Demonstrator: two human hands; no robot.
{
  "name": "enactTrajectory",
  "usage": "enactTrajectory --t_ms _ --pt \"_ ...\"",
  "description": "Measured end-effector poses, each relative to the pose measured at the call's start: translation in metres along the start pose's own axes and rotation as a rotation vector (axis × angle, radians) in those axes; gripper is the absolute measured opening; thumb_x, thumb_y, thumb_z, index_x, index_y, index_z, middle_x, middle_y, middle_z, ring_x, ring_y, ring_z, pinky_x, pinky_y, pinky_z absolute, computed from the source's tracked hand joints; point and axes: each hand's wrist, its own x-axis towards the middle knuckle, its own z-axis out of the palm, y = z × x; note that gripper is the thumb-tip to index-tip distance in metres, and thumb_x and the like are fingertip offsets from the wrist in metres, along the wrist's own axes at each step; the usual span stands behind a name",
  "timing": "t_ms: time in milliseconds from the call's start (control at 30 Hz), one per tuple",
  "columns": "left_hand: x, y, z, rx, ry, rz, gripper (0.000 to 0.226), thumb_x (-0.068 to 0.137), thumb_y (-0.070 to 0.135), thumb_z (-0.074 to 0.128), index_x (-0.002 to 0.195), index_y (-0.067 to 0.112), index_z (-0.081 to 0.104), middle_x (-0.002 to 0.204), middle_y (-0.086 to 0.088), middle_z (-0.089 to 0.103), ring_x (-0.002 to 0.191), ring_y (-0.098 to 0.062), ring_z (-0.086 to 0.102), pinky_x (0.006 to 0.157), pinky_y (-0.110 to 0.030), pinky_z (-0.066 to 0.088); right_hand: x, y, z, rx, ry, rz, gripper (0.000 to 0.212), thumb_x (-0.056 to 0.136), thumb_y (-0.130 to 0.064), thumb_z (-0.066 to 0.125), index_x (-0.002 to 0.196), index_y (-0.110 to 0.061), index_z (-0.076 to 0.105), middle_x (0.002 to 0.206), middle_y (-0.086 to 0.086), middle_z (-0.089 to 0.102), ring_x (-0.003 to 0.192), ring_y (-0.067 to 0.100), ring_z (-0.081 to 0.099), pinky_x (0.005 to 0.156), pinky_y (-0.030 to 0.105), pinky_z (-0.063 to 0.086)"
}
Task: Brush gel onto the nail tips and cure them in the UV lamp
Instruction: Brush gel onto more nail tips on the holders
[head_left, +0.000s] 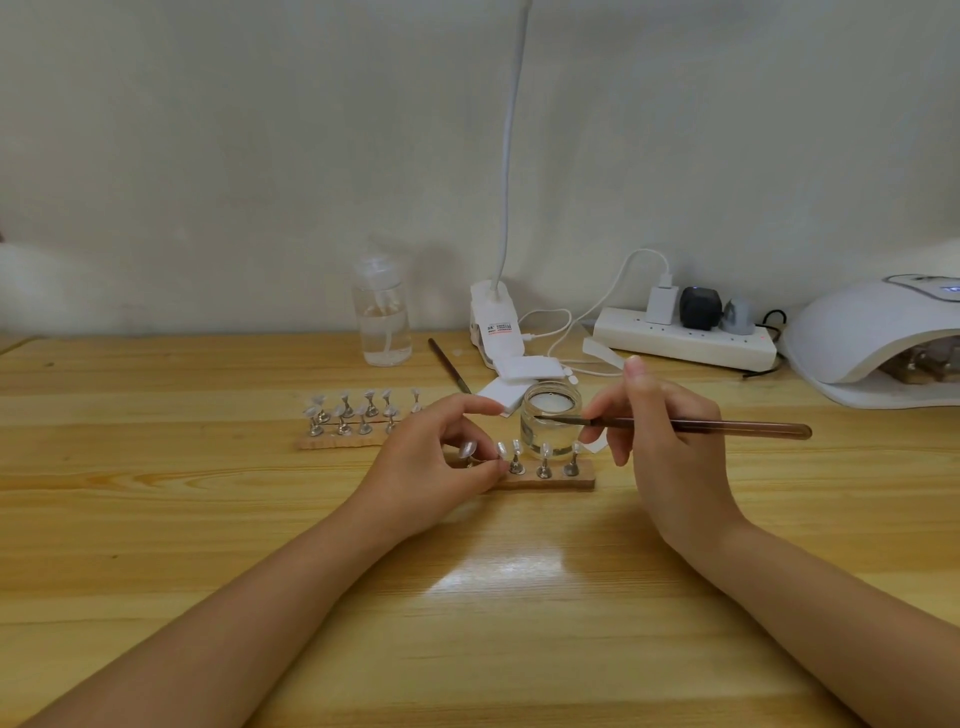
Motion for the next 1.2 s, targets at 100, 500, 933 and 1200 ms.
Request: enactTrajectory --t_ms 100,500,933,1200 --pt "-0.001 0.0 0.0 0.031 0.004 0.029 0.046 0.074 0.007 0.073 0.103 0.037 0.053 0.074 0.006 0.068 0.078 0.001 0.06 0.076 0.001 0.036 0.0 0.001 0.0 -0.015 -0.021 -0.003 0.043 0.082 -0.042 0.038 0.06 -0.014 0.064 0.054 0.005 0.063 0.042 0.005 0.045 0.046 0.015 0.039" --pt "0.004 0.005 -0.012 0.103 -0.073 -0.04 0.041 0.068 0.026 0.078 0.099 0.04 0.057 0.082 0.015 0.065 0.08 0.007 0.056 0.071 -0.001 0.039 0.0 0.002 -0.001 -0.009 -0.026 0.001 0.043 0.082 -0.042 0.039 0.06 -0.015 0.064 0.054 0.005 0.063 0.041 0.008 0.042 0.045 0.016 0.038" --pt "0.007 0.004 -0.029 0.125 -0.194 -0.19 0.014 0.073 0.021 0.075 0.084 0.016 0.07 0.081 0.01 0.069 0.074 0.006 0.062 0.063 -0.003 0.044 0.001 0.001 -0.001 -0.015 -0.024 0.004 0.043 0.081 -0.044 0.039 0.06 -0.016 0.064 0.053 0.004 0.063 0.042 0.005 0.045 0.045 0.016 0.038" --pt "0.006 0.006 -0.028 0.27 -0.199 -0.098 0.006 0.077 0.02 0.071 0.077 0.018 0.066 0.08 0.011 0.067 0.075 0.007 0.06 0.073 -0.007 0.044 0.001 0.001 -0.001 -0.029 -0.022 0.004 0.043 0.081 -0.043 0.038 0.06 -0.015 0.064 0.054 0.004 0.063 0.043 0.007 0.044 0.045 0.016 0.038"
